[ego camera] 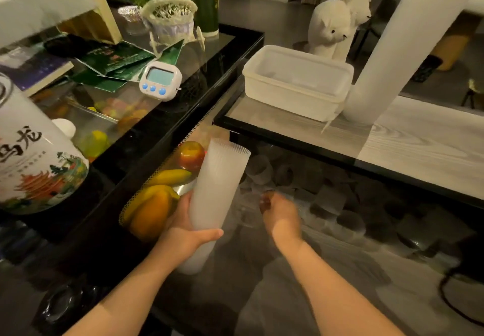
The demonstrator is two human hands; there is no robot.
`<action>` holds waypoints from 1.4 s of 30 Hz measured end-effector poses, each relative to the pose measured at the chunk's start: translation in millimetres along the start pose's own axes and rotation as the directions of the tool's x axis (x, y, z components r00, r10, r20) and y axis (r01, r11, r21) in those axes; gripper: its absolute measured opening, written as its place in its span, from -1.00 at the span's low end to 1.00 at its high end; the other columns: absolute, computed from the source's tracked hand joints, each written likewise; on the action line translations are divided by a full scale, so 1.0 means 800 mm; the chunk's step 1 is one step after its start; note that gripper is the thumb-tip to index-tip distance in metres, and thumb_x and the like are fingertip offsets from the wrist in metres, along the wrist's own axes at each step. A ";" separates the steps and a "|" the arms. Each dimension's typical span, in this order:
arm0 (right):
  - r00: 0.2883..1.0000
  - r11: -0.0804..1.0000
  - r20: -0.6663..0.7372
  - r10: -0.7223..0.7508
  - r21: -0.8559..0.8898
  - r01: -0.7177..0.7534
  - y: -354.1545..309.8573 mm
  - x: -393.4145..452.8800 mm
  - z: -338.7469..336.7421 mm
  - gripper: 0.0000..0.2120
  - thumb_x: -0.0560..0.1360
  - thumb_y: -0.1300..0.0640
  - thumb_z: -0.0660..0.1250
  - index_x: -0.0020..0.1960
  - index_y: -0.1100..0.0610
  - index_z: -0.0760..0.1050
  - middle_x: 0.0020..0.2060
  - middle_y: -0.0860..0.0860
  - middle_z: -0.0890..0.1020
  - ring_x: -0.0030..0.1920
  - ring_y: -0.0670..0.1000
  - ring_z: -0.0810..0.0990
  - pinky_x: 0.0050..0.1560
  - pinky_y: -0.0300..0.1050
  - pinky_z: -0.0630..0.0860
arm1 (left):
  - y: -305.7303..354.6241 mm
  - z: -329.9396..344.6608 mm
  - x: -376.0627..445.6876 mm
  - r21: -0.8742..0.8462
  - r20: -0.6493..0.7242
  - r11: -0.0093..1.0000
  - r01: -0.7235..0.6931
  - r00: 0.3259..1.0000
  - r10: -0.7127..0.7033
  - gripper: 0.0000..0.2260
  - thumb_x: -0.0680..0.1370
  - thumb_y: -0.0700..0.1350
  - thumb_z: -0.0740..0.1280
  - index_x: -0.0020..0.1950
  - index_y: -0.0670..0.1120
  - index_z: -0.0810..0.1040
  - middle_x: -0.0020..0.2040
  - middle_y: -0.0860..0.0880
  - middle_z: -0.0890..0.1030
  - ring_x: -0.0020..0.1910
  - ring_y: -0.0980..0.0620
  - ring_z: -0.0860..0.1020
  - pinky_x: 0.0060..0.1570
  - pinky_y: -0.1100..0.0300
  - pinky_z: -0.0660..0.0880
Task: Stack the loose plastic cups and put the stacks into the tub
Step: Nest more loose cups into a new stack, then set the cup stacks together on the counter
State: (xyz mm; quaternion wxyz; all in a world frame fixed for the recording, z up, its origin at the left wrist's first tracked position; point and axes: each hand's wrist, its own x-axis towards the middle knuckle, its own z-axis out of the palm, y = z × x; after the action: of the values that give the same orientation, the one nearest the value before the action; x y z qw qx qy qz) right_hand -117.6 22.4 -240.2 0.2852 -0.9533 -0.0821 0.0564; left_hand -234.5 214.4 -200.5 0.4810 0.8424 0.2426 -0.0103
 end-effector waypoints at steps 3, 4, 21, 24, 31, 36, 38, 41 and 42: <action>0.998 0.952 -0.059 0.020 0.305 -0.001 0.010 -0.020 -0.065 -0.82 0.52 0.20 0.35 0.06 -0.03 0.60 -0.20 -0.11 0.64 -0.16 -0.16 0.61 -0.23 -0.39 0.45 | -0.003 0.007 -0.001 0.028 0.036 0.999 -0.016 0.999 0.015 -0.01 0.25 -0.01 0.65 0.52 0.14 0.12 0.22 0.11 0.37 0.19 0.05 0.41 0.18 -0.01 0.47; 0.995 0.929 -0.092 0.028 0.370 0.009 0.008 -0.028 -0.093 -0.81 0.51 0.20 0.38 0.01 -0.08 0.60 -0.21 -0.15 0.63 -0.18 -0.19 0.59 -0.23 -0.39 0.49 | -0.003 0.011 -0.001 0.063 0.047 0.998 -0.018 0.999 0.015 -0.01 0.25 0.00 0.65 0.52 0.12 0.13 0.22 0.10 0.37 0.19 0.05 0.40 0.19 -0.02 0.46; 0.989 0.860 0.093 0.116 0.489 -0.147 -0.064 -0.036 -0.245 -0.90 0.47 0.22 0.45 -0.06 0.08 0.70 -0.20 0.09 0.71 -0.31 0.01 0.52 -0.34 -0.22 0.50 | 0.030 0.030 -0.027 0.129 0.255 0.933 -0.336 0.920 0.296 -0.12 0.28 0.04 0.62 0.38 0.29 0.10 0.23 0.17 0.34 0.20 0.12 0.39 0.13 0.15 0.50; 0.996 0.928 0.037 0.080 0.362 -0.088 -0.066 -0.040 -0.244 -0.88 0.46 0.21 0.46 -0.03 0.07 0.70 -0.17 0.00 0.71 -0.26 -0.09 0.59 -0.32 -0.36 0.54 | 0.038 0.029 -0.030 0.122 0.271 0.924 -0.363 0.908 0.321 -0.13 0.29 0.04 0.62 0.33 0.33 0.06 0.21 0.19 0.32 0.20 0.13 0.37 0.09 0.21 0.45; 0.990 0.987 -0.141 -0.011 0.160 0.034 -0.066 -0.065 -0.252 -0.82 0.54 0.11 0.34 0.09 0.03 0.67 -0.12 -0.20 0.64 -0.16 -0.25 0.54 -0.18 -0.43 0.44 | 0.073 0.041 -0.038 0.025 0.311 0.914 -0.405 0.872 0.377 -0.16 0.34 -0.08 0.61 0.30 0.31 0.05 0.12 0.21 0.28 0.16 0.14 0.33 0.00 0.29 0.42; 0.994 0.719 -0.075 0.084 0.695 -0.008 -0.055 -0.098 -0.269 -0.41 0.43 -0.43 0.17 0.29 -0.10 0.49 0.13 0.00 0.63 0.13 0.05 0.61 0.14 0.06 0.59 | 0.117 0.051 -0.038 -0.054 0.291 0.912 -0.407 0.867 0.404 -0.12 0.30 -0.03 0.63 0.33 0.33 0.07 0.11 0.21 0.34 0.10 0.13 0.41 0.06 0.14 0.52; 0.999 0.638 -0.040 0.030 0.770 0.012 -0.042 -0.118 -0.268 -0.29 0.36 -0.46 0.26 0.44 -0.24 0.26 0.24 -0.08 0.57 0.20 -0.04 0.59 0.19 0.02 0.55 | 0.140 0.053 -0.038 -0.115 0.284 0.874 -0.473 0.827 0.485 -0.11 0.28 0.05 0.62 0.36 0.32 0.08 0.13 0.29 0.36 0.07 0.18 0.45 -0.09 0.31 0.48; 0.999 0.720 0.028 -0.025 0.694 -0.002 -0.034 -0.147 -0.258 -0.13 0.35 -0.18 0.52 0.46 -0.37 0.03 0.29 -0.11 0.51 0.19 -0.15 0.59 0.13 -0.10 0.58 | 0.178 0.052 -0.046 -0.184 0.306 0.834 -0.520 0.776 0.551 -0.12 0.27 0.09 0.62 0.38 0.33 0.10 0.16 0.28 0.42 0.09 0.23 0.49 -0.15 0.32 0.50; 0.998 0.736 0.046 -0.031 0.677 -0.009 -0.035 -0.151 -0.254 -0.08 0.32 -0.08 0.57 0.45 -0.34 0.03 0.28 -0.11 0.51 0.18 -0.15 0.59 0.10 -0.10 0.60 | 0.191 0.053 -0.049 -0.191 0.322 0.822 -0.536 0.757 0.568 -0.11 0.27 0.09 0.62 0.39 0.31 0.11 0.15 0.27 0.44 0.07 0.23 0.50 -0.16 0.33 0.50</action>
State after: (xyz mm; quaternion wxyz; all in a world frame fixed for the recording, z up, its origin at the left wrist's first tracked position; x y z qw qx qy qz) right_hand -207.8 -86.0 -48.8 0.6099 -0.7822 -0.0693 0.1065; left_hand -196.1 100.3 -90.5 0.5351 0.8375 -0.1101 -0.0136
